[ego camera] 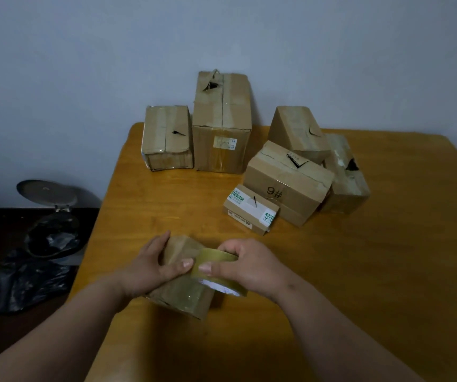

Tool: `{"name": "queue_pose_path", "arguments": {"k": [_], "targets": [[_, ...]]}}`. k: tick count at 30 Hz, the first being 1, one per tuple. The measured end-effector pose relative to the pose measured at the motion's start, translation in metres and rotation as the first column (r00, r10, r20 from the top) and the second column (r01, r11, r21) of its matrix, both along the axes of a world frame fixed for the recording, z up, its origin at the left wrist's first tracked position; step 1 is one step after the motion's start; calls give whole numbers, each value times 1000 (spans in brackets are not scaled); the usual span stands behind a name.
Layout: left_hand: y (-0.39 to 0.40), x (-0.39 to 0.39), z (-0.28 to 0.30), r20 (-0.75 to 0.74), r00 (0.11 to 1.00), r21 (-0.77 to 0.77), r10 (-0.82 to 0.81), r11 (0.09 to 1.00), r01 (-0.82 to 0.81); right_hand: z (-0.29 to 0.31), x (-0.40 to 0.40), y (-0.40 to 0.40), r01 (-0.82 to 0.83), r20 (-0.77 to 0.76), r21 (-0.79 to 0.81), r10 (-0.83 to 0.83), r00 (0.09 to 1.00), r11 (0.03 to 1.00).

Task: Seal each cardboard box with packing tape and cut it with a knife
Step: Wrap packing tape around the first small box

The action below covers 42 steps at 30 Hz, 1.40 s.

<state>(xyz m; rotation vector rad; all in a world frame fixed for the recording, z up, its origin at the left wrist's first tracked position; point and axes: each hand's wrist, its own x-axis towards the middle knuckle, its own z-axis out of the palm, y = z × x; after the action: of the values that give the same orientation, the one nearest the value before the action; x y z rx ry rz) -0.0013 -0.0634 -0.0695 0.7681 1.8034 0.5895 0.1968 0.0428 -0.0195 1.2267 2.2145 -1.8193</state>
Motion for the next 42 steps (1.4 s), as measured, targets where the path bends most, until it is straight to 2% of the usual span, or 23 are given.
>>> {"name": "queue_pose_path", "arguments": {"k": [3,6,8,13,15,20,24,26,27,31,33,35,37,40,42], "targets": [[-9,-14,-2,185,979,4,89,996,-91,-2,5,-1,-41,-57,-62,37,998,997],[-16,-21,-6,249,956,33,154,985,-167,-3,10,0,-58,-158,-137,36,987,989],[-17,-23,-9,268,943,47,197,975,-217,-1,8,1,-73,-160,-107,56,986,992],[-18,-28,-12,299,910,15,288,952,-307,-1,4,10,-148,-68,133,158,985,980],[-21,-29,-14,326,888,0,324,939,-343,-8,10,18,-152,23,209,151,988,966],[-25,-32,-26,398,844,-44,358,927,-372,-39,12,19,-156,216,179,116,969,971],[-37,-35,-32,545,731,-96,410,897,-431,-54,-11,16,-170,254,206,115,960,964],[-37,-33,-33,500,724,-72,474,857,-511,-58,-20,15,-192,271,211,131,953,958],[-35,-30,-32,429,756,-35,494,845,-533,-59,-23,14,-210,279,218,145,949,953],[-23,-12,-27,116,903,164,413,889,-428,-55,-27,8,-189,246,207,136,960,960],[-23,-7,-25,110,907,181,405,890,-419,-46,-29,2,-168,204,175,131,970,970],[-25,-11,-22,197,883,159,425,875,-457,-28,-28,2,-202,199,155,170,965,967],[-27,-19,-23,335,831,74,444,867,-493,-3,-23,11,-244,158,117,224,962,963],[-32,-13,-39,539,687,-126,487,853,-506,27,-12,29,-289,33,17,288,957,957],[-32,-1,-47,549,670,-164,500,850,-500,30,-12,34,-277,-17,-2,277,961,961]]}}
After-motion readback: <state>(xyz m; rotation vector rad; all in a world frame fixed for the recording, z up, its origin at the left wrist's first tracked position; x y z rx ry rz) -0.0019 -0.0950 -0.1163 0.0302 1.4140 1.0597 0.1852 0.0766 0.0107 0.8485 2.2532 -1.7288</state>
